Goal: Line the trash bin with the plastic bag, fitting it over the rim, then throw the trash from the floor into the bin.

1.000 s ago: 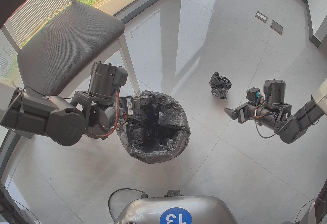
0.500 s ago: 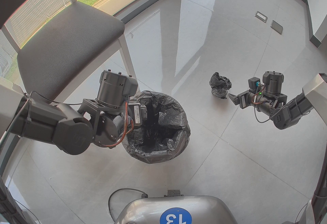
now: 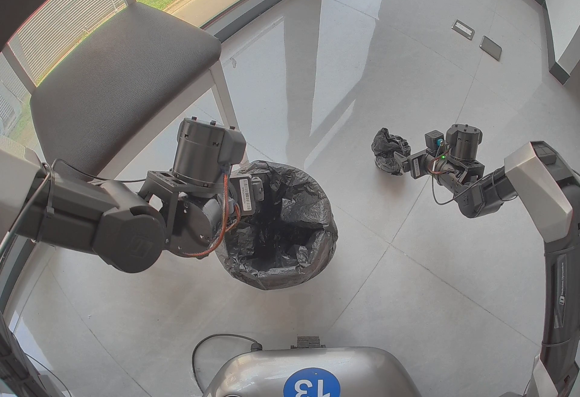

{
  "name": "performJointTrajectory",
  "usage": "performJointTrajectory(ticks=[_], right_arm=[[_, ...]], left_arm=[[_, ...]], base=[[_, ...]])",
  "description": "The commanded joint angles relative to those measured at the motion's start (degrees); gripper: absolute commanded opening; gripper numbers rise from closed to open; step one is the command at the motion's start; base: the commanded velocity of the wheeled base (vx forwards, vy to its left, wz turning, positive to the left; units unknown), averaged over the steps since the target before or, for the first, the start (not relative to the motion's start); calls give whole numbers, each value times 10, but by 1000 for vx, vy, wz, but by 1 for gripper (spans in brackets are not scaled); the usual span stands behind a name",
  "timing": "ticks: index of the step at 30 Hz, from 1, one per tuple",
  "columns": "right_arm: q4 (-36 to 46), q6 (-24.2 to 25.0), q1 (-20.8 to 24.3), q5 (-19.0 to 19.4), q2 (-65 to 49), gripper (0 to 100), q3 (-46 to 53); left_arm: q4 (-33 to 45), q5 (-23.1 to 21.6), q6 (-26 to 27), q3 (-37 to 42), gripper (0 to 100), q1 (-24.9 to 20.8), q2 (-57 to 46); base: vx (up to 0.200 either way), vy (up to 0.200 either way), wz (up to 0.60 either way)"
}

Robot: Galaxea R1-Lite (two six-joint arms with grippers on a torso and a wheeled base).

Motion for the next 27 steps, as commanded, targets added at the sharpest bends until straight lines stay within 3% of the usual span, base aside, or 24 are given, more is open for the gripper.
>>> performJointTrajectory(ticks=[1, 12, 17, 18, 27], right_arm=[[-1, 0, -16, 10, 84, 100, -80], [-7, 28, -12, 21, 187, 100, -201], [-11, 45, -16, 44, 233, 100, -254], [-11, 45, -16, 44, 233, 0, -254], [-28, 42, -17, 48, 237, 0, -269]], left_arm=[[-3, 1, 1, -12, 100, -4, 0], [-3, 1, 2, -56, 100, -9, 3], [-7, 1, 3, -60, 100, -13, 4], [-7, 1, 3, -61, 100, -13, 4], [-10, 2, 2, -58, 100, -13, 4]], base=[[0, 0, 0], [0, 0, 0], [0, 0, 0], [0, 0, 0], [0, 0, 0]])
